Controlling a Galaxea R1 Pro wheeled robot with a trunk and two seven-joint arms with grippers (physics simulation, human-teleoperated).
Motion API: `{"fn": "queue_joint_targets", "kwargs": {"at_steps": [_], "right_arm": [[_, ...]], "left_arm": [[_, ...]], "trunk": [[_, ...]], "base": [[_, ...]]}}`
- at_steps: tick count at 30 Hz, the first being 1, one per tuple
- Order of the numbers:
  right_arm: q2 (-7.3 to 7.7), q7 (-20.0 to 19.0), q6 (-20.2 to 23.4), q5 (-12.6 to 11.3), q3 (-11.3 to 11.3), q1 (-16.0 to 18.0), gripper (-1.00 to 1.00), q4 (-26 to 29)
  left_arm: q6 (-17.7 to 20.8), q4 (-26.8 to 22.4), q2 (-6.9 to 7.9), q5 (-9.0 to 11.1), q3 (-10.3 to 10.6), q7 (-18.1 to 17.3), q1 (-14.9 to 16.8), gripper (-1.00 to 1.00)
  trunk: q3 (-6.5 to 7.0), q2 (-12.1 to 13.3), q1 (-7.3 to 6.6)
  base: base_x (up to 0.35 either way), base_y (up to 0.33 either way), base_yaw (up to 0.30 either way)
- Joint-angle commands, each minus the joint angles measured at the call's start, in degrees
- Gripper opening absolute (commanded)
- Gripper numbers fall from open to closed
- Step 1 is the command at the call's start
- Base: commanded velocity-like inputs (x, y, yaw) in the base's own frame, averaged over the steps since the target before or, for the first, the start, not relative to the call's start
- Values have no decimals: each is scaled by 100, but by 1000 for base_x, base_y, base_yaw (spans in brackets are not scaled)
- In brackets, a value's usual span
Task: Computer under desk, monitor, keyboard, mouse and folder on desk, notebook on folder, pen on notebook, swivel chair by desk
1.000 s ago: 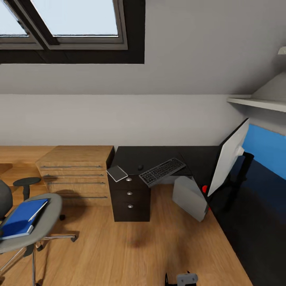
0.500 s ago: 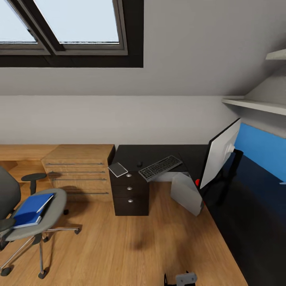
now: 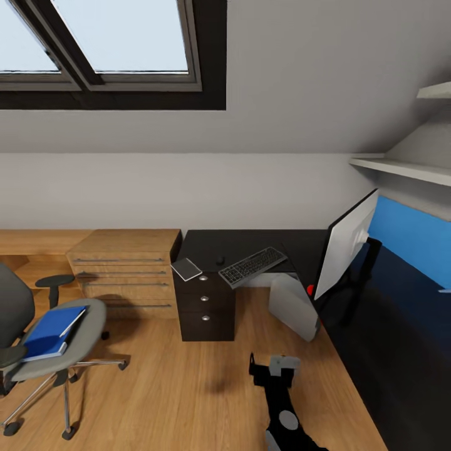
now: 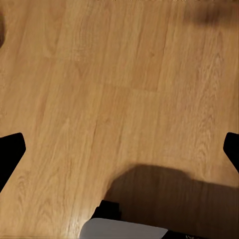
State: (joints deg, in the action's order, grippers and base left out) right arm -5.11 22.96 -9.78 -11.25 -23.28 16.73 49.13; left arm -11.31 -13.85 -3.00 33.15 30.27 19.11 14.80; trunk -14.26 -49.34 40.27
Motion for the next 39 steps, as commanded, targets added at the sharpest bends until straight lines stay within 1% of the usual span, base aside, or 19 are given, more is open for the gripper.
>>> {"fn": "queue_joint_targets", "kwargs": {"at_steps": [1,2,3,4,5,7,9,10,13,14,15,18,19,21,23,26,29,33,39], "right_arm": [[16,27,625,-83,113,2,100,750],[24,25,960,-92,161,0,100,1114],[36,18,1631,-144,229,-11,100,1803],[43,14,1950,-189,253,-18,100,2098],[60,4,2505,-314,292,-32,100,2545],[105,1,3014,-516,319,-47,100,2859],[200,-6,3322,-661,334,-57,100,2918],[337,5,3479,-737,346,-63,100,3019],[413,11,3513,-757,351,-64,100,3125],[469,10,3524,-765,365,-64,100,3164],[572,-6,3526,-778,649,-65,100,3179],[589,-20,3526,-780,821,-65,100,3180],[600,-30,3527,-781,996,-65,100,3181],[608,-33,3527,-780,1132,-65,100,3175],[627,-40,3527,-778,1379,-65,100,3157],[658,-43,3527,-775,1509,-65,100,3146],[733,-45,3484,-774,1574,-65,100,3138],[843,-41,3164,-775,1590,-65,100,3110],[875,-30,2917,-758,1575,-65,100,3108]], "left_arm": [[-25,-1,-2,46,35,29,5,100],[-26,-2,-3,45,31,30,5,100],[-27,-1,-5,44,25,31,5,100],[-27,-2,-5,44,23,31,5,100],[-28,-2,-6,43,20,31,5,100],[-30,-3,-5,43,17,32,5,100],[-39,-2,0,39,11,38,5,100],[-45,-1,7,35,7,53,5,100],[-46,3,14,34,6,56,5,100],[-46,3,18,34,3,59,5,100],[-48,4,25,34,-2,65,5,100],[-49,5,26,34,-3,66,5,100],[-50,5,27,34,-3,67,5,100],[-48,5,27,38,-3,67,5,100],[-48,5,27,41,-3,67,5,100],[-47,5,27,42,-3,67,5,100],[-47,5,31,42,-3,67,5,100],[-62,5,35,42,-3,70,5,100],[-491,54,34,49,3,75,5,100]], "trunk": [[10,36,-22],[28,76,-44],[46,117,-66],[64,157,-88],[82,197,-110],[99,237,-132],[99,237,-132],[99,237,-132],[99,237,-132],[99,237,-132],[99,237,-132],[99,237,-132],[99,237,-132],[99,237,-132],[99,237,-132],[99,237,-132],[99,237,-132],[99,237,-132],[99,237,-132]], "base": [[0,0,0],[0,0,0],[0,0,0],[0,0,0],[0,0,0],[0,0,0],[0,0,0],[0,0,0],[0,0,-38],[0,0,-167],[0,0,-242],[0,0,-249],[0,0,-258],[0,0,-260],[0,0,-263],[0,0,-265],[0,0,-267],[0,0,-255],[0,0,-74]]}}
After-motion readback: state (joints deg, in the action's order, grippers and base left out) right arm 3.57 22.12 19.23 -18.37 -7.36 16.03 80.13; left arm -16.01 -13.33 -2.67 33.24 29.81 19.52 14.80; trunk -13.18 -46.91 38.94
